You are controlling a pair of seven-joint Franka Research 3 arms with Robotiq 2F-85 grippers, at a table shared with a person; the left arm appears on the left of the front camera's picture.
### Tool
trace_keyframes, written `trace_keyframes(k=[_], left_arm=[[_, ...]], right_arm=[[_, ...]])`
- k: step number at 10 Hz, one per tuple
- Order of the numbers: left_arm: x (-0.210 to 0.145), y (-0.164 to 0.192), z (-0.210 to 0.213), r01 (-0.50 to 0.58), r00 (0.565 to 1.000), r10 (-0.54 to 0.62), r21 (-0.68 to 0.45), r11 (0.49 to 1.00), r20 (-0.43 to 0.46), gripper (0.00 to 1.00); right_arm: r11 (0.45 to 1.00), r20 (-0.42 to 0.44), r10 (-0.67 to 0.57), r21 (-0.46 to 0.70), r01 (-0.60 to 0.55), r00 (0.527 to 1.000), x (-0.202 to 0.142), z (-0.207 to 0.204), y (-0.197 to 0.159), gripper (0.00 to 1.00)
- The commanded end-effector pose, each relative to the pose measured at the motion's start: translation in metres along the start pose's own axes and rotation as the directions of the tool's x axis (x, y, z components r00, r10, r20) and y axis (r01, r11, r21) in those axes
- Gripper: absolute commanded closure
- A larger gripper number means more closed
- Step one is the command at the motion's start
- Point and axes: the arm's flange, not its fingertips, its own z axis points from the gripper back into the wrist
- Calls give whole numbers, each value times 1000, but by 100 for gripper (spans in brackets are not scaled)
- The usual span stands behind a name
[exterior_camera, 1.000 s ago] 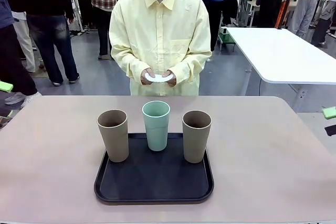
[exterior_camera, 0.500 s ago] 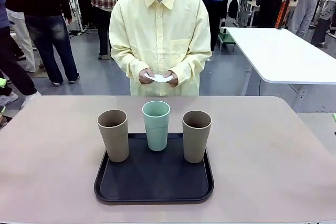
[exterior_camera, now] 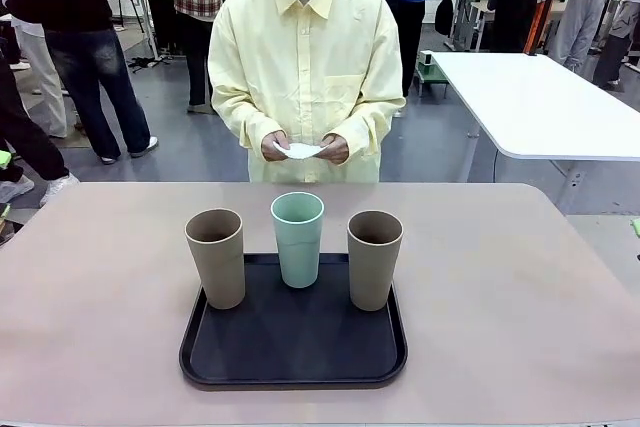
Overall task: Place coasters on the table and set cups on them.
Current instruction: Pick up one Reusable plastic cup and place it on a coaster set by the human.
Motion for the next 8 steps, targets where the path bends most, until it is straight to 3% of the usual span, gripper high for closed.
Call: trace_keyframes(k=[1, 8], left_arm=[[0, 1, 1, 7, 1000, -7, -16, 1000, 6, 0], [0, 1, 1, 7, 1000, -7, -16, 1000, 6, 0]], right_arm=[[1000, 8, 15, 21, -15, 1000, 1, 0, -2, 0], [1000, 8, 15, 21, -15, 1000, 1, 0, -2, 0]])
